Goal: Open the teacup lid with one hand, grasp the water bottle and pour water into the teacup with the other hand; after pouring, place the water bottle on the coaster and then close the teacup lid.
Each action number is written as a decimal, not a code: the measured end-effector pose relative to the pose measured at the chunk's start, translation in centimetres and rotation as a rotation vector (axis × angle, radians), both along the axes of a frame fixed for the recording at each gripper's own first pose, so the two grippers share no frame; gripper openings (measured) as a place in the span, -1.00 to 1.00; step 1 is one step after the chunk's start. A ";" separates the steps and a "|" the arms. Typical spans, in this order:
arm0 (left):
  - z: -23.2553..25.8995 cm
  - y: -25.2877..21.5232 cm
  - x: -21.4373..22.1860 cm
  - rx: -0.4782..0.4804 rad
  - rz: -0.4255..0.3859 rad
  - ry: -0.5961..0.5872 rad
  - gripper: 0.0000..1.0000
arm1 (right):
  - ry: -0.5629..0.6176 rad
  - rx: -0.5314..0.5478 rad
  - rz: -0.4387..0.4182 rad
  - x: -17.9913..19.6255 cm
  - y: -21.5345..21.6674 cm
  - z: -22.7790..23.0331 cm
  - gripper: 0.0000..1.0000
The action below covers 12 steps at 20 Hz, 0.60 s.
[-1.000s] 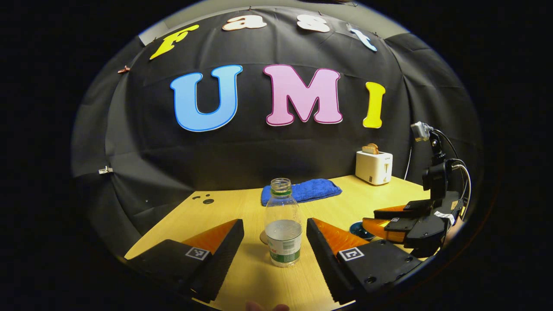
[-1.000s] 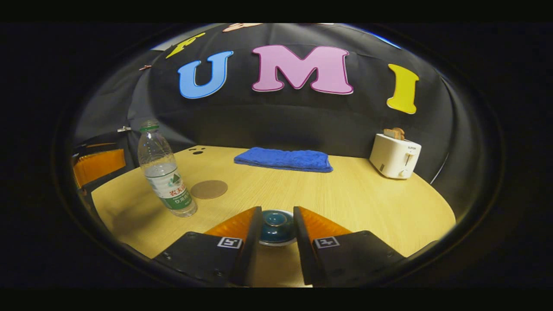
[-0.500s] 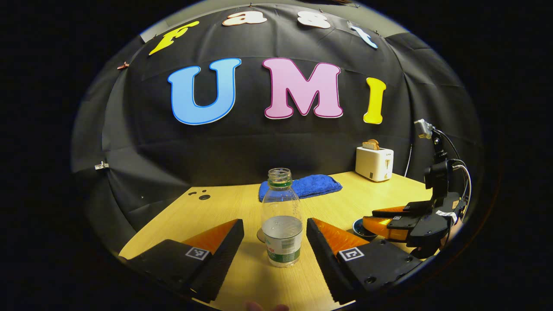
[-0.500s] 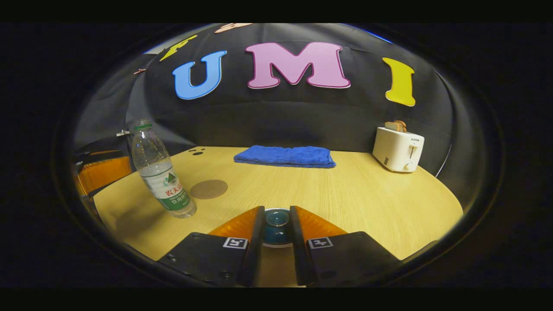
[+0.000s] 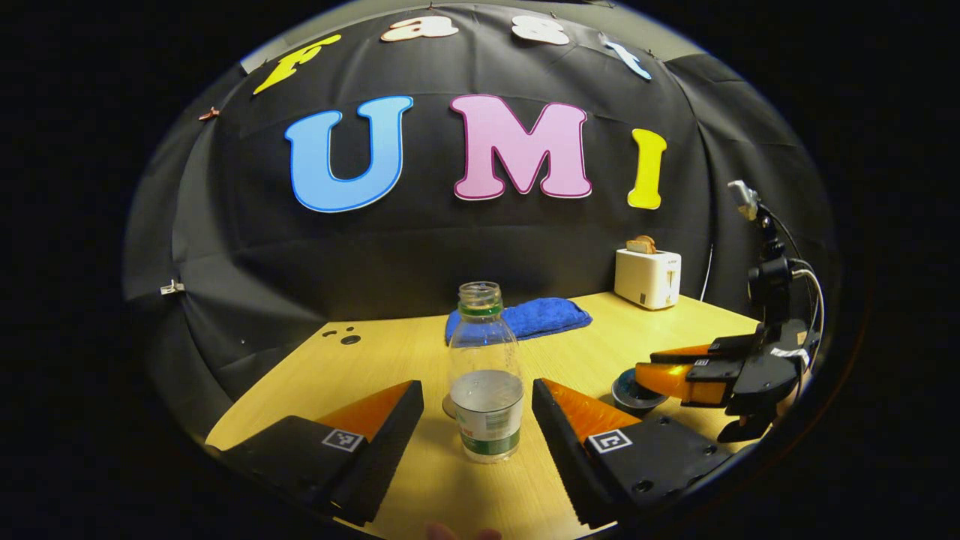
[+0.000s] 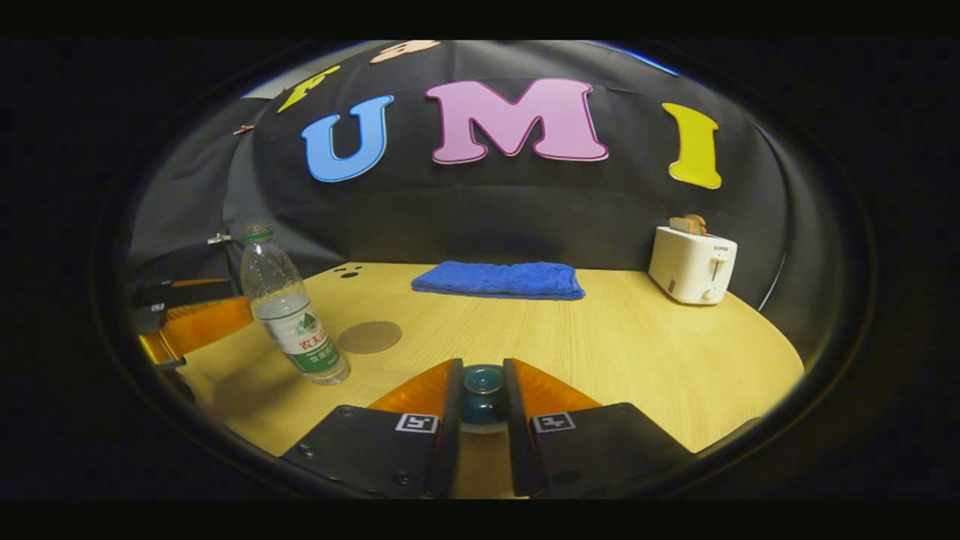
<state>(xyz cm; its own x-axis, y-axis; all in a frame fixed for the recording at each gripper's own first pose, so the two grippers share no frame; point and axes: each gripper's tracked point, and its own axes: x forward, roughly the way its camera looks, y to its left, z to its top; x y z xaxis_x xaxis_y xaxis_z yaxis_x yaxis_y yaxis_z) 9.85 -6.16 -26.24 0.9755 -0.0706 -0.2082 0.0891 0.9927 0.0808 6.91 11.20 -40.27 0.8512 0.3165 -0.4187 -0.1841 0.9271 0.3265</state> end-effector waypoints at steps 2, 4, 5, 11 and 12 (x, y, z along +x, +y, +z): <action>-1.2 -0.1 0.5 0.001 0.002 0.023 0.85 | -0.016 0.002 -0.032 0.1 -1.6 1.3 -0.39; -2.7 0.0 1.1 0.000 0.019 0.049 0.87 | -0.030 -0.017 -0.055 -0.2 -3.6 2.2 -0.34; -3.4 -0.1 1.4 -0.004 0.025 0.061 0.89 | -0.033 -0.027 -0.064 -0.3 -4.7 2.5 -0.39; -6.4 0.1 3.7 0.009 0.067 0.103 0.89 | -0.004 -0.083 -0.117 -1.7 -10.1 1.7 -0.39; -6.6 -0.1 4.2 0.008 0.068 0.108 0.88 | 0.004 -0.087 -0.124 -1.9 -10.7 1.4 -0.39</action>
